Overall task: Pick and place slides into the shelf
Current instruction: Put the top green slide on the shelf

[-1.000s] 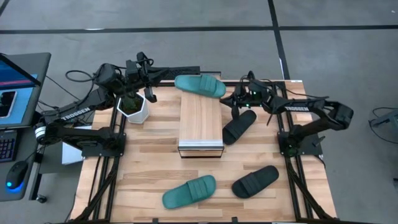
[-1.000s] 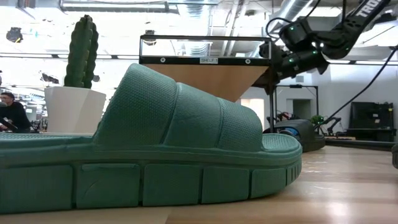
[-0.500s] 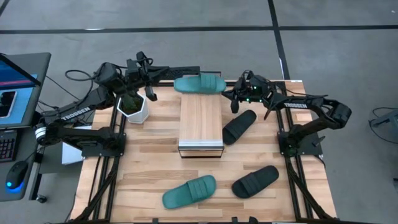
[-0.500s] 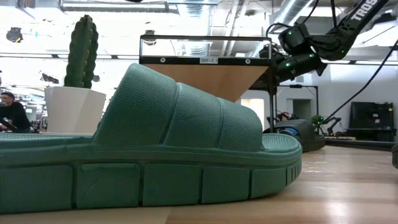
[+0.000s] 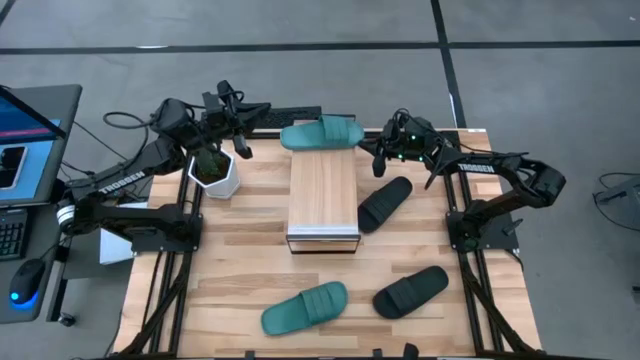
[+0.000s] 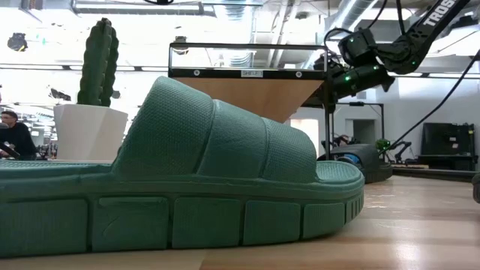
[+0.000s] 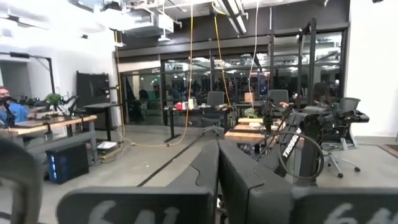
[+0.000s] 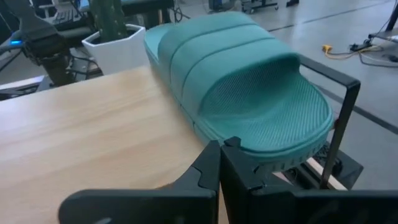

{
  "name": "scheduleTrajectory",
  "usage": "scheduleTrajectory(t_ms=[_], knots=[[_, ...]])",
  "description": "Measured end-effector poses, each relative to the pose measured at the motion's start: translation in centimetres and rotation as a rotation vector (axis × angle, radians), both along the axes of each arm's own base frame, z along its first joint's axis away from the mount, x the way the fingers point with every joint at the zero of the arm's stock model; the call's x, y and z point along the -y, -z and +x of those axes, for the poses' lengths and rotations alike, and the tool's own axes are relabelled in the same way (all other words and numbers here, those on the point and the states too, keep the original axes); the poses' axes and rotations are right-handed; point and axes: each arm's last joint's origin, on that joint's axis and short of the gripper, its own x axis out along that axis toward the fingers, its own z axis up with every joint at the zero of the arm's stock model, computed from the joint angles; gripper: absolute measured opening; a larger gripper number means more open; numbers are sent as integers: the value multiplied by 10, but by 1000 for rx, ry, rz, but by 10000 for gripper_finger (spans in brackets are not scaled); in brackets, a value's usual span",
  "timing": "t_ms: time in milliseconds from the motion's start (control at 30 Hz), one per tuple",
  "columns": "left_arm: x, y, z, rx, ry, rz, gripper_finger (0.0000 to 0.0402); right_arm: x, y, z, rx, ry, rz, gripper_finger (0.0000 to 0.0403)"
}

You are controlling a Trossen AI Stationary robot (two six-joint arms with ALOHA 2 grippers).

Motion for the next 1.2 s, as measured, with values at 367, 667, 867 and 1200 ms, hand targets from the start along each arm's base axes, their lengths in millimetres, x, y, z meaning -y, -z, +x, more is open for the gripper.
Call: scheduleTrajectory(t_ms=[367, 667, 867, 1200], knots=[[0, 42, 2, -386, 14, -232, 0, -15, -45, -28, 70, 21, -98, 0], [4, 76, -7, -692, 5, -419, 0, -34, -78, -65, 104, 90, -181, 0], [-10, 116, 15, -710, 4, -432, 0, -40, -83, -77, 103, 115, -183, 0], [-31, 155, 52, -760, 18, -422, 0, -42, -84, -79, 102, 116, -164, 0]])
